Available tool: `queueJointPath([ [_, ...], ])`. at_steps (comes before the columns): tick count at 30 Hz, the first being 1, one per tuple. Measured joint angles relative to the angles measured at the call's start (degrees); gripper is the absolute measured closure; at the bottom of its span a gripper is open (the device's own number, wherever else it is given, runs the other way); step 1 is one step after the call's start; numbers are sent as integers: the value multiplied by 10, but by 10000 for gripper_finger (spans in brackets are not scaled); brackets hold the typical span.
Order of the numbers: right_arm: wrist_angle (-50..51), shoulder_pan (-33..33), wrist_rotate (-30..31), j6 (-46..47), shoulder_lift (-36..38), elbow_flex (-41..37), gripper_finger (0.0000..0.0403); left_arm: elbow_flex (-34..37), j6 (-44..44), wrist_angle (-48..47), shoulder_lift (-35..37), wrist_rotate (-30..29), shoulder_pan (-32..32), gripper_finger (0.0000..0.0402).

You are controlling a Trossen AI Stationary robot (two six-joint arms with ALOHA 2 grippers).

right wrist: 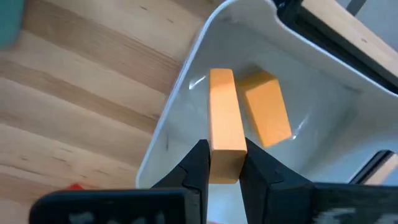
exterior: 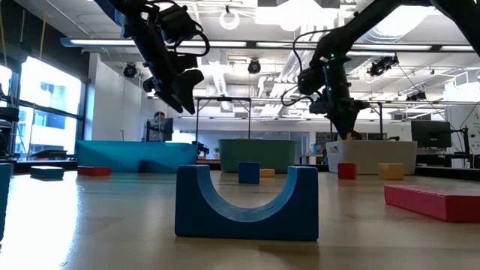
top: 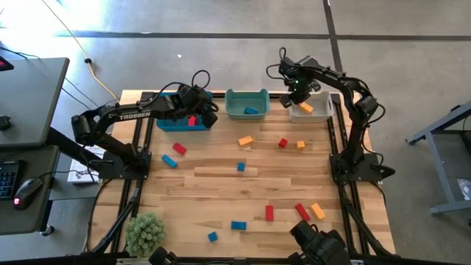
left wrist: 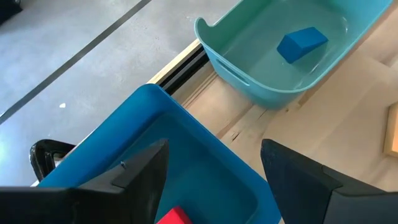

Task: Sort & place blocks by color
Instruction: Put the yellow block into the gray bin, then put the red block into the blue bin

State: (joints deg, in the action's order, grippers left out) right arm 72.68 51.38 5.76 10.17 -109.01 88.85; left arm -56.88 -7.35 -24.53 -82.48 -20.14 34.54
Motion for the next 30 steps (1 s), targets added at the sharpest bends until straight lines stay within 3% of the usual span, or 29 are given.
queueJointPath([
  [8, -27, 0, 2, -31, -1, -20, 351, 0, -2, 0, 0, 0, 0, 158],
  [19, -14, 0, 2, -61, 8, -20, 271, 0, -2, 4, 0, 0, 0, 158],
  [30, -6, 0, -8, -44, 79, -19, 265, 0, -10, 4, 0, 0, 0, 158],
])
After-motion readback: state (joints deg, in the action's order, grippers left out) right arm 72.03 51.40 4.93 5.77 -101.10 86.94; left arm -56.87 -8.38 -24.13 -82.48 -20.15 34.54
